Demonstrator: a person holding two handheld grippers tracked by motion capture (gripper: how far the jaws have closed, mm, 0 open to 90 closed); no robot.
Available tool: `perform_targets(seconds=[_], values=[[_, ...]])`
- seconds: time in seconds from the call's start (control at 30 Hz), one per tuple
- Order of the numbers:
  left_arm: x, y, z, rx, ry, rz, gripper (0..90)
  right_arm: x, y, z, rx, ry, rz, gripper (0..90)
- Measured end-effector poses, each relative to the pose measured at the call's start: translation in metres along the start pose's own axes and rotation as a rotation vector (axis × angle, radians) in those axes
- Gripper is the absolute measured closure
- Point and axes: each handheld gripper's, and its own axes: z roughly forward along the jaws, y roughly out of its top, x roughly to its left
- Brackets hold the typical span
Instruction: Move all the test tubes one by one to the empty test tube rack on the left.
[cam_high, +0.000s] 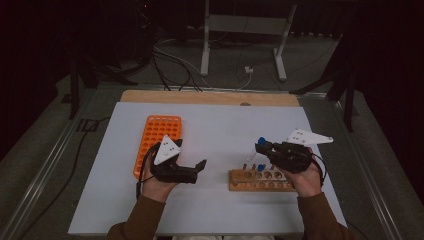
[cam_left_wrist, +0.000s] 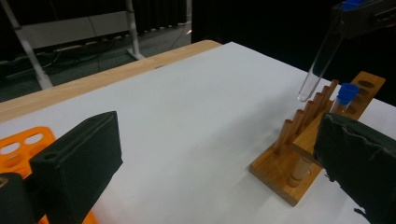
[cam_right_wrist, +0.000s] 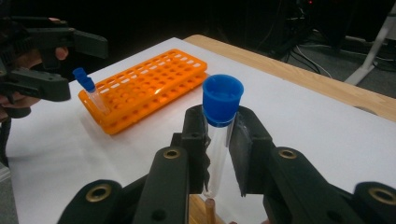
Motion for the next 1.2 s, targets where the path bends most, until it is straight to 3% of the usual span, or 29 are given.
perform_targets(seconds=[0.63,0.9,1.03,1.2], values=[[-0.015,0.008,0.022,0.022,-0.045,0.017,3.0,0.023,0.012,0.023,0.026,0.056,-0.048,76.6],[-0.025,0.010,0.032,0.041,-0.095,0.030,5.3,0.033,0.015,0.033,0.038,0.082,-0.067,76.6],[-0.031,0.010,0.037,0.045,-0.109,0.037,9.5,0.038,0.016,0.037,0.042,0.094,-0.072,76.6],[-0.038,0.011,0.041,0.033,-0.132,0.050,27.1,0.044,0.016,0.041,0.044,0.108,-0.077,76.6]])
